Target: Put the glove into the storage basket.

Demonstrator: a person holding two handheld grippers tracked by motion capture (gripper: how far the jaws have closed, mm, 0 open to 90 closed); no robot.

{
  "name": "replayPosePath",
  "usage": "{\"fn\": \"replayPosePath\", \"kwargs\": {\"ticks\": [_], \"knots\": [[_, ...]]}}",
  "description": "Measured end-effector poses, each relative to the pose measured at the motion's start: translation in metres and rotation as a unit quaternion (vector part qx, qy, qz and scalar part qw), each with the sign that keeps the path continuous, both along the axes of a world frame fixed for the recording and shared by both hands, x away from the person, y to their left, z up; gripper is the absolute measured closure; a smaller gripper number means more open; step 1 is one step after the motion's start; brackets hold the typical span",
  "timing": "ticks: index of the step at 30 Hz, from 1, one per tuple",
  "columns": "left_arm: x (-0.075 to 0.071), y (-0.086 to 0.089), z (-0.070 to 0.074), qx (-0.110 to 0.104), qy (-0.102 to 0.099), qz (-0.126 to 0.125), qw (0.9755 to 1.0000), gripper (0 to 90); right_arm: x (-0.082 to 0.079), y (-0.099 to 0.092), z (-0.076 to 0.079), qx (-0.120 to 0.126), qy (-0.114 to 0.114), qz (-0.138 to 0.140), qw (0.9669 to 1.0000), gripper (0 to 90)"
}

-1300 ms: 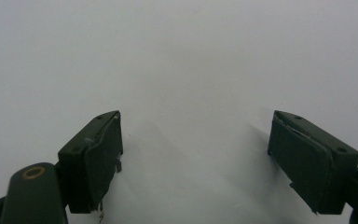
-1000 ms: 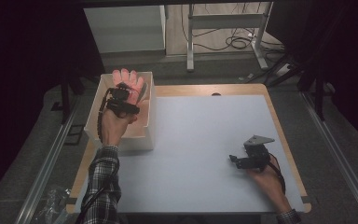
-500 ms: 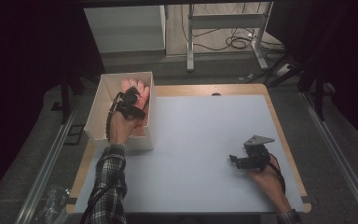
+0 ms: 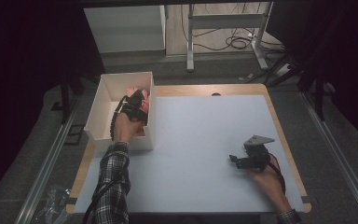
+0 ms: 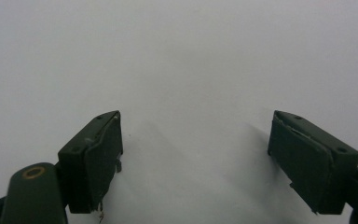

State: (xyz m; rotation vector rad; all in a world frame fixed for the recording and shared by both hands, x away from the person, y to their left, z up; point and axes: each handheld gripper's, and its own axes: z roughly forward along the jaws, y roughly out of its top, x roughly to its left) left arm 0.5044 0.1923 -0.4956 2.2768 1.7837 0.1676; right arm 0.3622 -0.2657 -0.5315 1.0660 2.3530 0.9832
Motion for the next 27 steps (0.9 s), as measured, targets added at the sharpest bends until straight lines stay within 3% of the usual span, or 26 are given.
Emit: {"fn": "replayPosePath", "kwargs": {"ticks": [4, 11, 17, 27], "knots": [[0.001, 0.003, -0.002, -0.01, 0.012, -0.018, 0.9997, 18.7, 0.0, 0.0, 0.0, 0.0, 0.0, 0.0, 1.0, 17.9], [-0.002, 0.011, 0.003, -0.041, 0.003, -0.008, 0.9991, 8.4, 0.0, 0.0, 0.0, 0.0, 0.0, 0.0, 1.0, 17.9], [-0.004, 0.01, 0.01, -0.023, -0.006, -0.004, 0.9997, 7.0, 0.0, 0.0, 0.0, 0.0, 0.0, 0.0, 1.0, 17.9], [-0.018, 0.016, 0.033, -0.039, -0.033, -0.007, 0.9987, 5.0, 0.0, 0.0, 0.0, 0.0, 0.0, 0.0, 1.0, 17.9]]}}
